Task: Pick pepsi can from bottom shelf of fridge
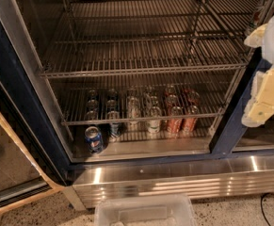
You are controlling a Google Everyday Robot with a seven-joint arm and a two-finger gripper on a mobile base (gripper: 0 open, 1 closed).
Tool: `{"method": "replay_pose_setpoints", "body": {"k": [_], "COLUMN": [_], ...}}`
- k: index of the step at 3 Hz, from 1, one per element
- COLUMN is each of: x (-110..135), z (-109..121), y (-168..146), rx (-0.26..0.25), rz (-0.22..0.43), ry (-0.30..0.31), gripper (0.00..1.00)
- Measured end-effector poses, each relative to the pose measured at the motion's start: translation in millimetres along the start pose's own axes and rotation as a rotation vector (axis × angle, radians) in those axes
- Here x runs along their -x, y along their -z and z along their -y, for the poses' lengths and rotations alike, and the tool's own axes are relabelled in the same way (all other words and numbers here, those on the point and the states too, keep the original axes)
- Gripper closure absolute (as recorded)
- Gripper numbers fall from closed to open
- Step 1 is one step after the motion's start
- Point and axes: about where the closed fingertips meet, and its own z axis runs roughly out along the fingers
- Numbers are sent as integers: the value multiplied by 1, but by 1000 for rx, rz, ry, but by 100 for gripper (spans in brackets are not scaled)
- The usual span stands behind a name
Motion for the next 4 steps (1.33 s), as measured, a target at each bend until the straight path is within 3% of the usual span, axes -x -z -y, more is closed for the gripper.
{"method": "replay_pose_setpoints", "body": {"k": [1,2,3,4], "x": [-2,8,8,19], "z": [-7,6,6,2], "y": [-31,-29,-29,-48], "rx": [-10,-72,-72,-51], "rz": [96,143,144,180], "ry": [-4,-12,-12,0], "gripper": [0,0,0,0]}}
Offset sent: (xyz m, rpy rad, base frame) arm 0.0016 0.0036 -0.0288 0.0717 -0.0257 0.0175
